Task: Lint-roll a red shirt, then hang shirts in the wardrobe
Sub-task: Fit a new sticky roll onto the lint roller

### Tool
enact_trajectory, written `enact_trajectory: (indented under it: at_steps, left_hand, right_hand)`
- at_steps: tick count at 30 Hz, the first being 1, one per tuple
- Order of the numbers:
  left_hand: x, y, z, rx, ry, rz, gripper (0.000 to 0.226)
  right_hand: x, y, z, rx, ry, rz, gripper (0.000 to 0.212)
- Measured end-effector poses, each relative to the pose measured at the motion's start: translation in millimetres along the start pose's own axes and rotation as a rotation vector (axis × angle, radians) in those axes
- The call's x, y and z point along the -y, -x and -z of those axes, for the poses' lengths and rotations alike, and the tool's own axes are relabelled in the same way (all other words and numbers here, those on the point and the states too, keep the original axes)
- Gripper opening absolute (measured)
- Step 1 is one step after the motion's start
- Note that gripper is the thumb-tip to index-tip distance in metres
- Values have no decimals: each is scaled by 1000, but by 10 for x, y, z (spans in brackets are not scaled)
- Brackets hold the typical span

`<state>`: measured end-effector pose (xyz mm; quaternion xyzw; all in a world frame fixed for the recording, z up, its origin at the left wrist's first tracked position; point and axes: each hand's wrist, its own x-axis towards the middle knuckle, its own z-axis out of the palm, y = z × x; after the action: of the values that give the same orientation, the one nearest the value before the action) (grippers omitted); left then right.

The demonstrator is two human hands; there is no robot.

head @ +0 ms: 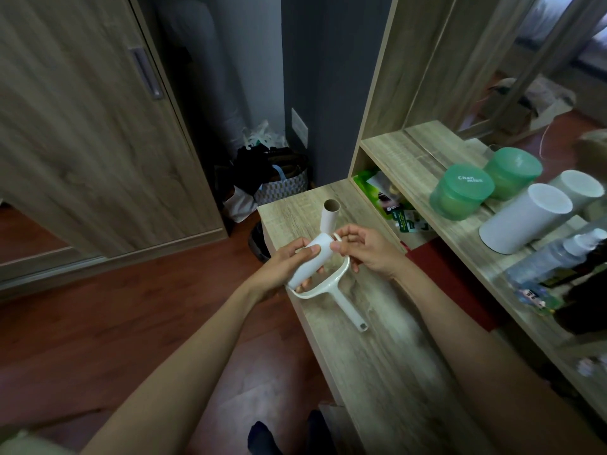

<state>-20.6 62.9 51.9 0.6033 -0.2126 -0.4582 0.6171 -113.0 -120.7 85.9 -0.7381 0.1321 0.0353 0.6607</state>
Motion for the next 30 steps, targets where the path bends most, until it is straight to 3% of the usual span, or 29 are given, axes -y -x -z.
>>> enact_trajectory:
  at_steps: [7, 17, 25, 30]
  left_hand:
    - [39, -39, -37, -24, 50, 20, 34]
    - [148, -113, -114, -95, 87, 44, 25]
    - [311, -257, -219, -233, 288, 176, 43]
    - [432, -375, -327, -280, 425, 238, 32]
  right_hand:
    - [-81, -7, -52, -91, -2, 23, 12]
    - [-264, -54, -76, -190, 89, 103, 19]
    - [-445, -34, -97, -362, 60, 93, 17]
    - [-739, -119, -144, -570, 415, 198, 21]
